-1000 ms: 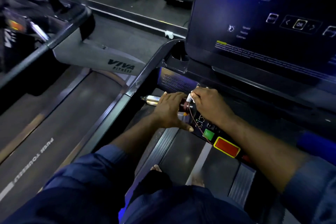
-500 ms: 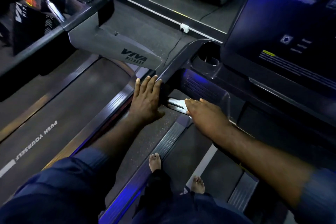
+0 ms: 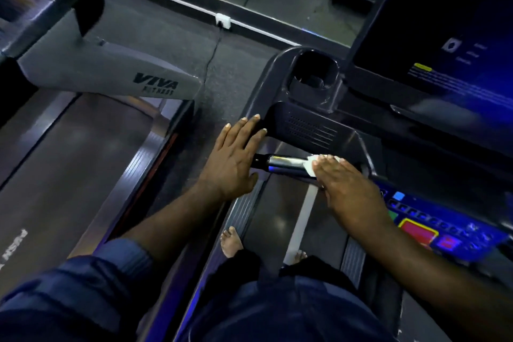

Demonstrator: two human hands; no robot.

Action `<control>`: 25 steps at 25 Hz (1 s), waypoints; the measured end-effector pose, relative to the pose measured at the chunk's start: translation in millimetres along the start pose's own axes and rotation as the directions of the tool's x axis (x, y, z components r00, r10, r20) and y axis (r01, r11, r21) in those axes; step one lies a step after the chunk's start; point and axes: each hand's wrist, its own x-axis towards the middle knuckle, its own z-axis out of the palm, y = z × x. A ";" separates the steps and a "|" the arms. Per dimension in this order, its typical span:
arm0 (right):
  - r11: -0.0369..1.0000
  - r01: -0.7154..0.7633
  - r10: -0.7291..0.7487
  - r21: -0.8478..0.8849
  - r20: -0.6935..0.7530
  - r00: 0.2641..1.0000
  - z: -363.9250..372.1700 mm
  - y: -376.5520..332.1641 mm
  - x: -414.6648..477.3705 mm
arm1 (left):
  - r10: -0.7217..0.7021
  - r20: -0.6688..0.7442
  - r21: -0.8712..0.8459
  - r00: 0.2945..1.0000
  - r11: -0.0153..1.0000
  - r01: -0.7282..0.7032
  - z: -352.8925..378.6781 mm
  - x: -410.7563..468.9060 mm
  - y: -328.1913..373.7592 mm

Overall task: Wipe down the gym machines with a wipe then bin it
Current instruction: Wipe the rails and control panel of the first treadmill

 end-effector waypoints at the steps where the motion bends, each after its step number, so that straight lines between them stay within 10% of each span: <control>1: 1.000 -0.031 0.031 0.000 -0.023 0.999 4.7 -7.3 1.0 | 0.023 0.000 -0.002 1.000 1.000 -0.023 -0.7 -1.1 0.0; 9: 0.949 0.308 -0.310 0.076 0.026 0.950 14.7 -43.1 41.7 | 0.156 0.049 0.052 0.986 0.986 -0.159 -1.1 15.5 10.2; 17: 0.991 0.137 -0.136 -0.001 -0.131 0.982 -5.8 -13.6 12.0 | 0.183 0.049 0.049 0.982 0.981 -0.185 3.2 18.5 10.3; 21: 0.989 0.034 -0.042 0.143 0.051 0.998 28.9 -85.3 61.3 | 0.219 0.014 0.039 0.976 0.975 -0.220 9.2 17.7 5.0; 25: 0.982 0.057 -0.030 0.182 -0.149 0.988 23.9 -58.8 30.0 | 0.226 0.025 0.068 0.974 0.971 -0.227 6.6 18.6 5.6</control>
